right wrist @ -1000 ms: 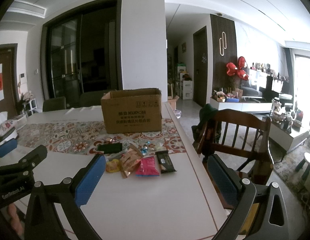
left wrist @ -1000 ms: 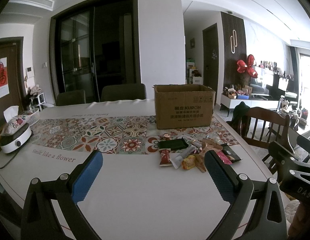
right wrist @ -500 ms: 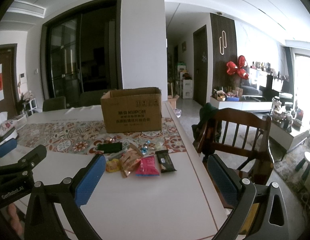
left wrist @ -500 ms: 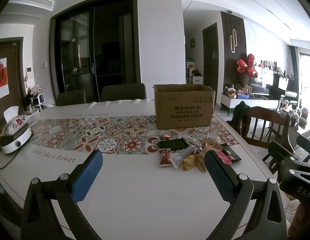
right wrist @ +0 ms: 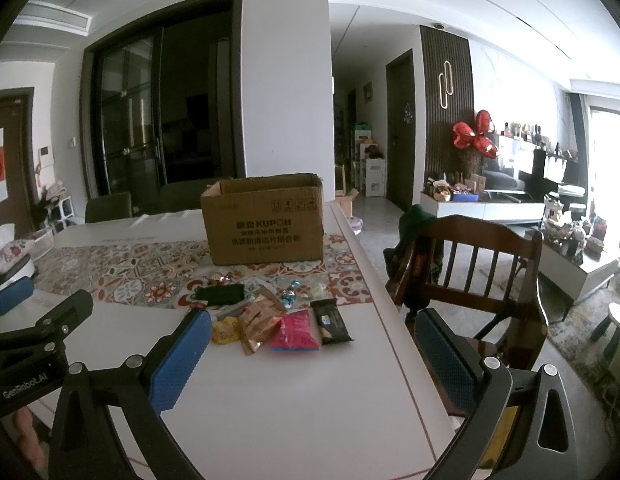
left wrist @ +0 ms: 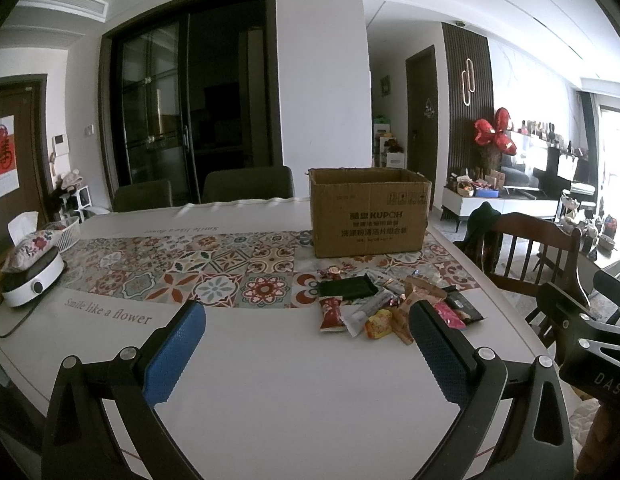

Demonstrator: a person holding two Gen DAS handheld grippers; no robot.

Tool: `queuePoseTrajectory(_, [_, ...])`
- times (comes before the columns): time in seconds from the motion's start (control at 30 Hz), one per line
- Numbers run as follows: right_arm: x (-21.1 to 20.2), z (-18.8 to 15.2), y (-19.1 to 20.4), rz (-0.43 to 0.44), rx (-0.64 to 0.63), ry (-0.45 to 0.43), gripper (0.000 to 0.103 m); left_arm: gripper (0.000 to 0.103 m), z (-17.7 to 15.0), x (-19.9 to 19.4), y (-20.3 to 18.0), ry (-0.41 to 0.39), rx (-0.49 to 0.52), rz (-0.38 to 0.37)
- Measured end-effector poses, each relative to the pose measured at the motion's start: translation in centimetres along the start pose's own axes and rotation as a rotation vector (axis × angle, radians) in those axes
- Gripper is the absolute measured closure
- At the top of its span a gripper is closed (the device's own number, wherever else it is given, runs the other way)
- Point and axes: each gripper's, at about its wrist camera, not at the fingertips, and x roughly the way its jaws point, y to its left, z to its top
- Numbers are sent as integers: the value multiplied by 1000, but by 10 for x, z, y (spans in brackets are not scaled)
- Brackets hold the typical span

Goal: Organize snacks

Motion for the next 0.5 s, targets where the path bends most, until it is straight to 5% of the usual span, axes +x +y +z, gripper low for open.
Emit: queuePoseTrajectory(0.5, [22,-7,10,40,-19,84,1,0,-8,19,9,48,11,5])
